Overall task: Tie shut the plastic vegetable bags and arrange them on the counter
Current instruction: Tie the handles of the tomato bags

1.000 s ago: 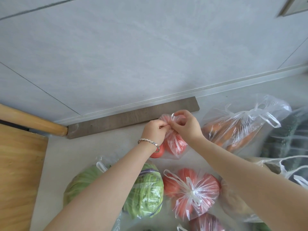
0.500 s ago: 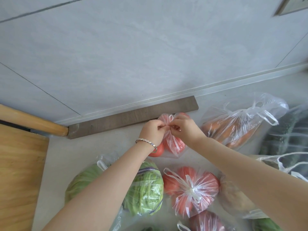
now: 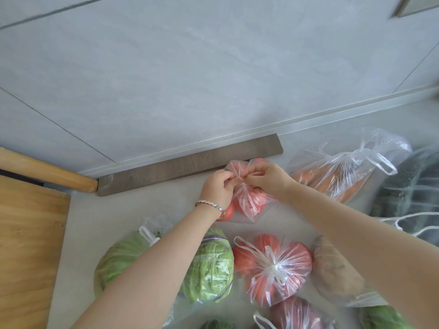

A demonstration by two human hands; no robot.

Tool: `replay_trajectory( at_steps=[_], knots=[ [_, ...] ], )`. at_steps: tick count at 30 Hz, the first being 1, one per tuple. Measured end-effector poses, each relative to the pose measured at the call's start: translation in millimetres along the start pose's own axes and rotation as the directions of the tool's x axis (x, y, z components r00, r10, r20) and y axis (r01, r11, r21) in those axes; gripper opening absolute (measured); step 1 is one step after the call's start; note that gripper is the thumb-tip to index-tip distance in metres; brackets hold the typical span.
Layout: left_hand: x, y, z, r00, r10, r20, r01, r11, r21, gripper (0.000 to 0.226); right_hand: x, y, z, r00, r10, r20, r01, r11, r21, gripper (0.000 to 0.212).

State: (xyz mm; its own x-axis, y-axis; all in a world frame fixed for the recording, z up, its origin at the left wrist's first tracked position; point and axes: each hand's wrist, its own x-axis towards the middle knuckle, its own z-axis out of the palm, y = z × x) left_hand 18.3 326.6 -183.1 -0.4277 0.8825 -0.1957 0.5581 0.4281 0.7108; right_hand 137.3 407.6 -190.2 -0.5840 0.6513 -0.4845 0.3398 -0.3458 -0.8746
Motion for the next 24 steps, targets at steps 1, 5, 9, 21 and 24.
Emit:
replay_trajectory(
  at_steps=[1,5,9,21,24],
  knots=[
    [-0.1,-1.2,0.5,1.000,-0.001,0.002,0.001,1.000,-0.001,0.021,0.9,0.4,-2.3,0.998,0.012,0.060,-0.013,0.999,0.029,0.032],
    [-1.6,-1.9,2.7,0.996,-0.090,0.009,0.091,0.990,-0.111,0.021,-0.3,2.3,-8.2,0.987,-0.025,0.158,0.031,0.999,-0.040,0.035],
    [-3.6,-0.5,3.5,0.988,-0.149,0.048,0.156,0.964,-0.214,0.021,-4.1,6.0,-0.7,0.941,-0.339,0.022,0.295,0.784,-0.545,0.023],
    [-0.5,0.3,5.6,0.961,-0.275,-0.027,0.274,0.961,-0.051,0.016,-7.9,28.3,-5.5,0.612,-0.685,0.395,0.489,-0.066,-0.870,0.020],
    [4.3,-3.7,2.3,0.952,-0.301,-0.048,0.302,0.953,0.029,0.016,-16.3,38.0,-7.8,0.630,-0.673,0.387,0.466,-0.072,-0.882,0.014]
  ],
)
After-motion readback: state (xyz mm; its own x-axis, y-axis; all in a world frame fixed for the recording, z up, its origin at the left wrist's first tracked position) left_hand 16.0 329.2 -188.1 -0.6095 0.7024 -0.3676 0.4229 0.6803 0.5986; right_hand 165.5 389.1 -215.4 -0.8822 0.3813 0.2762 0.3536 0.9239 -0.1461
